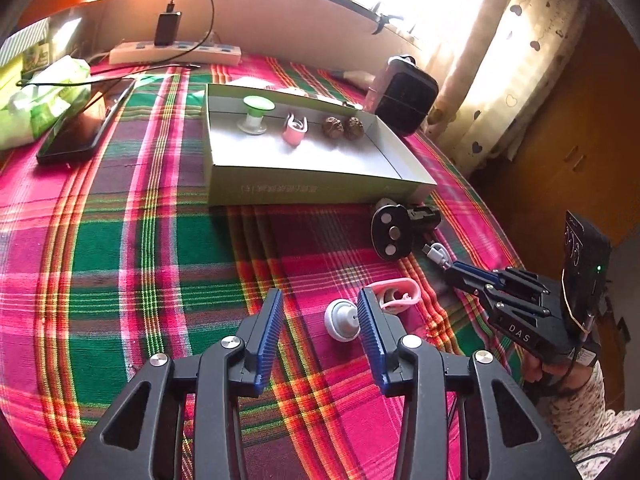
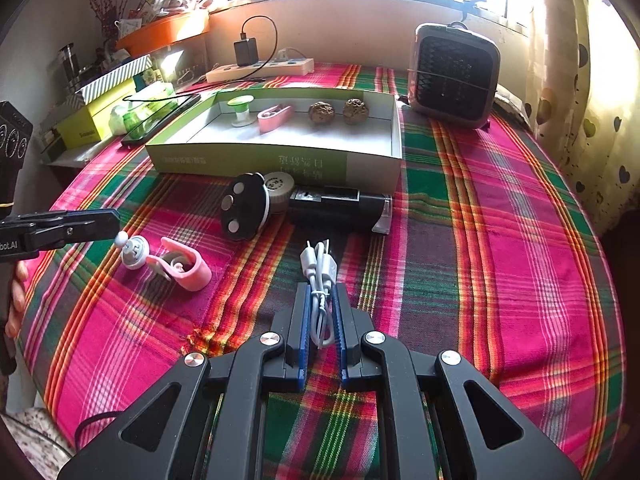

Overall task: Organize objects
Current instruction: 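Lift the white knob toy with the left tool while the right tool lifts the cable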

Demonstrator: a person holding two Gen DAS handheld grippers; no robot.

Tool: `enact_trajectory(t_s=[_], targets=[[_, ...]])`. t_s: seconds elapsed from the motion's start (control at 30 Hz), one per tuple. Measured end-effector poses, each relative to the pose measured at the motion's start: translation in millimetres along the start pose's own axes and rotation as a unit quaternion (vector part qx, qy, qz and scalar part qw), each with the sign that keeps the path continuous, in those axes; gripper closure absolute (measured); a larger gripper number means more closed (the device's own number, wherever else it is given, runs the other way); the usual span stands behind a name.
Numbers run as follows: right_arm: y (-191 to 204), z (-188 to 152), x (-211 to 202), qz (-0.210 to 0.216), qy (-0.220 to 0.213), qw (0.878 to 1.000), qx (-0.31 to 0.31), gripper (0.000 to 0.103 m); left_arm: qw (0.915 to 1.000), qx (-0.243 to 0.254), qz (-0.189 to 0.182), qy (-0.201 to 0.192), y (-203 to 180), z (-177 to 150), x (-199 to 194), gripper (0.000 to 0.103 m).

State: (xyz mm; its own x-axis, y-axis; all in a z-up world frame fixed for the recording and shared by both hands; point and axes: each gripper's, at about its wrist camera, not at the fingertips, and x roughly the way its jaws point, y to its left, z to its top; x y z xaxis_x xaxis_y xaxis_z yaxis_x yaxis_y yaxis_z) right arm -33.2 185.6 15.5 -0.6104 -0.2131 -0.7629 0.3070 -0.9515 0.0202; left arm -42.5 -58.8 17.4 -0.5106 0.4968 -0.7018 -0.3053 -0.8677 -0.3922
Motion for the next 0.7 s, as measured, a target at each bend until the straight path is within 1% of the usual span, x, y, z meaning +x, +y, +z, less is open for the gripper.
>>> enact_trajectory(t_s=[0.1,0.2,0.33,0.4,0.5,0.7], targets=[[-2.1,-0.9,-1.3,-0.005,0.0,1.0,0.004,0.091,0.9997,0.022,-0.005,0.001,-7.2,-4.2,0.0,0.064],[-2.9,-1.3,-1.2,-0.007,0.0,1.0,0.004,0.091,0.9994,0.034,-0.009,0.004,-13.0,-7.1,0.3,0.063],[-2.4,-1.3,-1.1,-0.008,0.001,1.0,0.002,0.091,0.9996,0.025,-0.009,-0.014,-10.8,-6.5,-8.4,0.062],[-2.3,-0.9,-0.3,-0.006,0.002,1.0,0.001,0.091,0.9993,0.031,-0.009,-0.02,-13.0,-7.0,-11.4,0.061],[-1.7,-0.7,0.2,-0.006,0.001,1.0,0.0,0.091,0.9984,0.056,0.0,-0.01,-22.1,-9.7,-6.0,0.061],[0.4,0.4,0.9,-0.009,0.003,1.0,-0.007,0.09,0.9975,0.065,0.027,0.009,-25.8,-11.6,8.9,0.061]])
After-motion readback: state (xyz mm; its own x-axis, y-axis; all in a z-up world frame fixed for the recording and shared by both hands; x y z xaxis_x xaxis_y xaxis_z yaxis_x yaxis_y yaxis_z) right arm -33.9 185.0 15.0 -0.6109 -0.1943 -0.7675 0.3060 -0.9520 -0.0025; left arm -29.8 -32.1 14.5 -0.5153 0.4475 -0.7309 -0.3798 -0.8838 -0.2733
